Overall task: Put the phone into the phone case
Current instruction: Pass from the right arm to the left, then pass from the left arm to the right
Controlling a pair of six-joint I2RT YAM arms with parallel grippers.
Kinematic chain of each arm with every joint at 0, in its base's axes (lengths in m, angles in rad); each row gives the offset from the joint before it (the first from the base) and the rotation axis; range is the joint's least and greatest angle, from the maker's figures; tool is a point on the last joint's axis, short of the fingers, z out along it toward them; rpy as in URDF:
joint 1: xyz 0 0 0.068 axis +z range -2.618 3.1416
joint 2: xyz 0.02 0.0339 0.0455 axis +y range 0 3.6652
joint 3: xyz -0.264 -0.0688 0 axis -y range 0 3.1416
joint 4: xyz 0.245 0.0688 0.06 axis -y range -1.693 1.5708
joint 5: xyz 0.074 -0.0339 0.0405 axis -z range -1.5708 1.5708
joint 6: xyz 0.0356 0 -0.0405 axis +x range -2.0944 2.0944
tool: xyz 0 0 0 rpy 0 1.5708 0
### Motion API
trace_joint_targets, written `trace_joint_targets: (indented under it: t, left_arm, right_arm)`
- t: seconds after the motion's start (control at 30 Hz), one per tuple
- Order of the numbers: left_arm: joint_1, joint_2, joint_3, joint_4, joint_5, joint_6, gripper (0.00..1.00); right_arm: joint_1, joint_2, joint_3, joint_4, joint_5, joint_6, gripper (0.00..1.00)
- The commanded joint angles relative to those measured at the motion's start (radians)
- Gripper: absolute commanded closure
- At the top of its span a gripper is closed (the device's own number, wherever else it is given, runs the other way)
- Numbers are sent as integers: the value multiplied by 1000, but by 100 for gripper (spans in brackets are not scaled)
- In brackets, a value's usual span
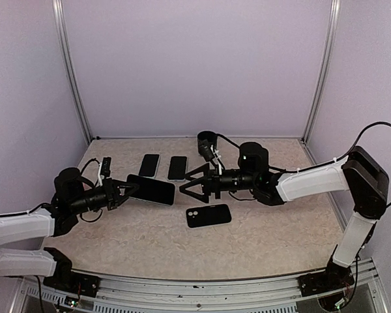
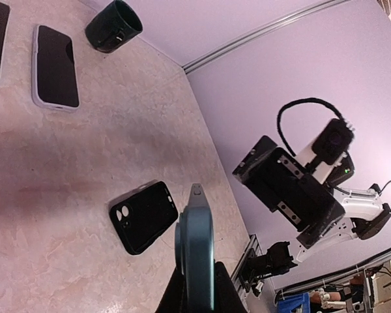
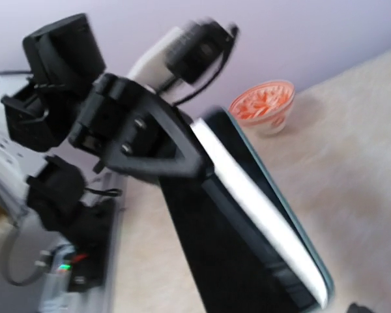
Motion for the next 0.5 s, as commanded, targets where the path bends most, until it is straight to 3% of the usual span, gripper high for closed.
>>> trace_joint_targets:
  t: [0.0,0.23,0.47]
  left_arm:
    - [-18,-83,-14,38,-22,11,100]
    - [-65,-136,-53,120,-50,-11,100]
    - [-145,-139,-58,225,-87,1,100]
  right_arm:
    - [-37,52,-29,146,-165,277,0]
    - [-40,102,-73,334,-221,478,0]
    - [-40,76,-114,389,-181,523,1]
